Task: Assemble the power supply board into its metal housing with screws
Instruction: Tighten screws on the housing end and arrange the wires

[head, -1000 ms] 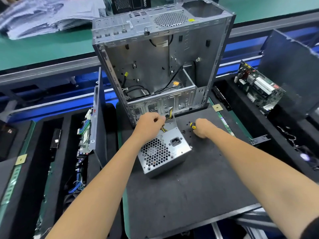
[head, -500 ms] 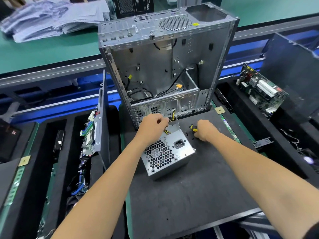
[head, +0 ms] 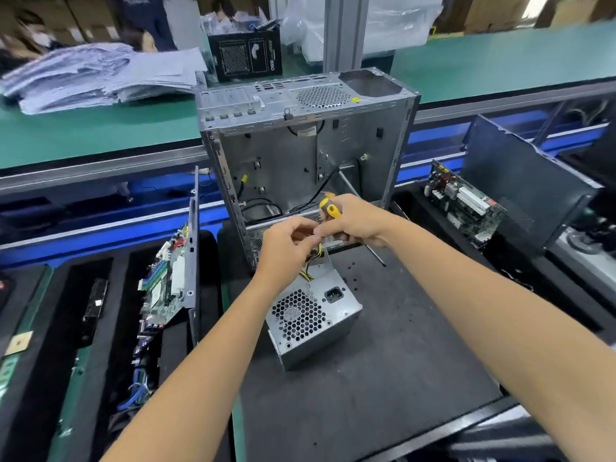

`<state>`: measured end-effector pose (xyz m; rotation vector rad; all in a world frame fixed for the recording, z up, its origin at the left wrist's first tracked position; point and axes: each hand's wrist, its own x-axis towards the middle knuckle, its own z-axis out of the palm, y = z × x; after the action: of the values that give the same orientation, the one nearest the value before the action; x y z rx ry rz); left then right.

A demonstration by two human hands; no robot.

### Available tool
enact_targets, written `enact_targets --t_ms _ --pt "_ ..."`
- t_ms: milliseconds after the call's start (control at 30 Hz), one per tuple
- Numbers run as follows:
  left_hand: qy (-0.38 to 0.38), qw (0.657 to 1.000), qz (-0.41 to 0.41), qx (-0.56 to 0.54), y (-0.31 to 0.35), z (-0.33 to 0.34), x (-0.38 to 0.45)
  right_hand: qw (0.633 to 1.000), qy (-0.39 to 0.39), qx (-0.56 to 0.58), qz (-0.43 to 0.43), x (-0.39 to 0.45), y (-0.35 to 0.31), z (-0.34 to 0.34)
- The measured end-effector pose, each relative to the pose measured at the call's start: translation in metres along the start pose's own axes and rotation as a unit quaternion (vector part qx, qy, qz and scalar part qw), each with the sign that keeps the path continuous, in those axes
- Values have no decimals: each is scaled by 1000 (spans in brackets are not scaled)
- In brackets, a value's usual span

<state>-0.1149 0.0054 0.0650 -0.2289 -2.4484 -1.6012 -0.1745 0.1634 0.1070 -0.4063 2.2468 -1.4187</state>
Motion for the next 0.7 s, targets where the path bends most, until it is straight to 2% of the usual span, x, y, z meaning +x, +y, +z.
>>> enact_targets --t_ms 167,333,500,700 --pt "42 999 0 17 -1 -19 -5 999 -4 32 -6 -1 -13 13" --pt "9 995 -93 -23 -15 -22 -18 984 139 106 -44 8 -39 24" --pt "16 992 -119 -42 -20 -26 -28 980 188 7 -70 9 -55 31" --pt "23 992 -120 -28 -21 -33 -31 979 162 -30 -124 3 -58 42"
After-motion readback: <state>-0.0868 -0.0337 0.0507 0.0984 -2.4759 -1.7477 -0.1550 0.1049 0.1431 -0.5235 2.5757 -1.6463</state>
